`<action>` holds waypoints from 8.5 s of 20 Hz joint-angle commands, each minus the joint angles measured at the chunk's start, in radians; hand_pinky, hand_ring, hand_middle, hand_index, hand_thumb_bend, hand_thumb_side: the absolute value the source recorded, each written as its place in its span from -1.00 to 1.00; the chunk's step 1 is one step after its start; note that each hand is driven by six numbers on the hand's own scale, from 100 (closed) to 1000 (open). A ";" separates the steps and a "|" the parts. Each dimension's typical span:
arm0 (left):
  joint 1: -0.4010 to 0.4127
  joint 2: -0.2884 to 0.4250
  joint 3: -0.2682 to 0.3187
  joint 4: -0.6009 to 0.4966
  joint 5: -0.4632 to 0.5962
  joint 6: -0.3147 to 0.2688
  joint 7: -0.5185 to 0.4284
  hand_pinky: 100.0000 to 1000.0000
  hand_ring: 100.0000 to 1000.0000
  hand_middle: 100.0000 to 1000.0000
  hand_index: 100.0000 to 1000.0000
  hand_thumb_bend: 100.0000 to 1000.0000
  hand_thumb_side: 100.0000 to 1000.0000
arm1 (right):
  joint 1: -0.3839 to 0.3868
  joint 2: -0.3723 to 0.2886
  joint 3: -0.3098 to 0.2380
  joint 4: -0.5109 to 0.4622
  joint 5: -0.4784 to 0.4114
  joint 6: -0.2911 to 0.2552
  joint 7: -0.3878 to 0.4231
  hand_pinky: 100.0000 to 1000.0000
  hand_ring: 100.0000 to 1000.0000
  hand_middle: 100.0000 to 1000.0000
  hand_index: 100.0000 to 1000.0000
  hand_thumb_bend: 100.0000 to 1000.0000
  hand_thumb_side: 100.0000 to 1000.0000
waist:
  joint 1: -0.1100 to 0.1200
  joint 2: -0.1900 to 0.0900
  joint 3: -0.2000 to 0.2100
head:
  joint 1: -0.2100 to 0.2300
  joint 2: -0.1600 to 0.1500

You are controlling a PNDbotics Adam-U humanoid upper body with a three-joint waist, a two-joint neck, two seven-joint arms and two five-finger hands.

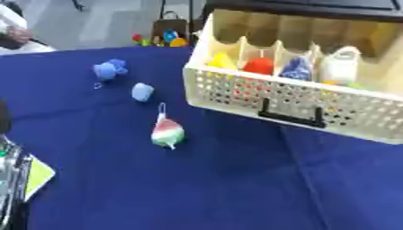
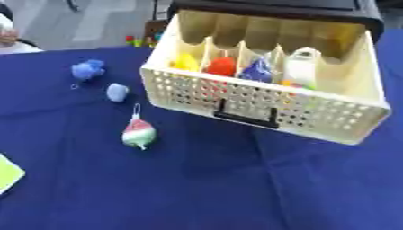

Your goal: Pick up objects from table and place into drawer.

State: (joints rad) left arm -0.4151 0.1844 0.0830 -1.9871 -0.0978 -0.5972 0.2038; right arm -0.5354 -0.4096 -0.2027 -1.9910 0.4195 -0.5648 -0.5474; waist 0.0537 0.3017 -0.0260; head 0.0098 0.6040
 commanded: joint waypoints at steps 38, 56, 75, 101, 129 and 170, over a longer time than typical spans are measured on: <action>0.089 0.681 -0.029 -0.012 -0.345 0.405 -0.131 0.04 0.61 0.53 0.90 -1.00 -0.02 | 0.000 -0.041 0.016 -0.009 -0.027 -0.011 0.023 0.02 0.11 0.08 0.41 -1.00 0.33 | 0.018 -0.044 -0.021 | 0.113 0.010; 0.016 0.997 -0.224 0.026 -0.449 0.524 -0.411 0.31 0.73 0.75 0.98 -0.71 0.19 | -0.007 -0.033 0.029 -0.009 -0.047 -0.017 0.040 0.03 0.10 0.08 0.41 -1.00 0.32 | 0.017 -0.048 -0.047 | 0.158 -0.003; -0.159 0.943 -0.382 0.217 -0.410 0.462 -0.691 0.43 0.81 0.84 1.00 -0.20 1.00 | -0.006 -0.025 0.037 -0.009 -0.053 -0.012 0.046 0.04 0.10 0.07 0.41 -1.00 0.32 | 0.024 -0.042 -0.060 | 0.180 -0.014; -0.425 0.716 -0.401 0.605 -0.573 0.445 -0.835 0.46 0.83 0.90 1.00 -0.06 1.00 | -0.006 -0.021 0.044 -0.009 -0.055 -0.009 0.044 0.04 0.09 0.04 0.40 -1.00 0.30 | 0.033 -0.030 -0.088 | 0.215 -0.042; -0.516 0.545 -0.367 0.907 -0.640 0.366 -0.693 0.15 0.60 0.65 0.94 -0.26 0.84 | -0.022 -0.010 0.048 -0.009 -0.048 -0.009 0.021 0.06 0.09 0.02 0.39 -1.00 0.38 | 0.040 0.016 -0.129 | 0.253 -0.072; -0.554 0.466 -0.339 1.020 -0.754 0.408 -0.700 -0.20 0.22 0.22 0.74 -0.71 0.44 | -0.029 0.008 0.048 -0.009 -0.039 0.002 -0.010 0.07 0.08 0.01 0.38 -1.00 0.37 | 0.053 0.050 -0.157 | 0.286 -0.092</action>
State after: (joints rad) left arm -0.9619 0.6324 -0.2587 -0.9759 -0.8540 -0.1894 -0.4828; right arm -0.5540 -0.3915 -0.1536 -1.9909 0.3770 -0.5588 -0.5506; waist 0.1132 0.3692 -0.1847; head 0.2954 0.5116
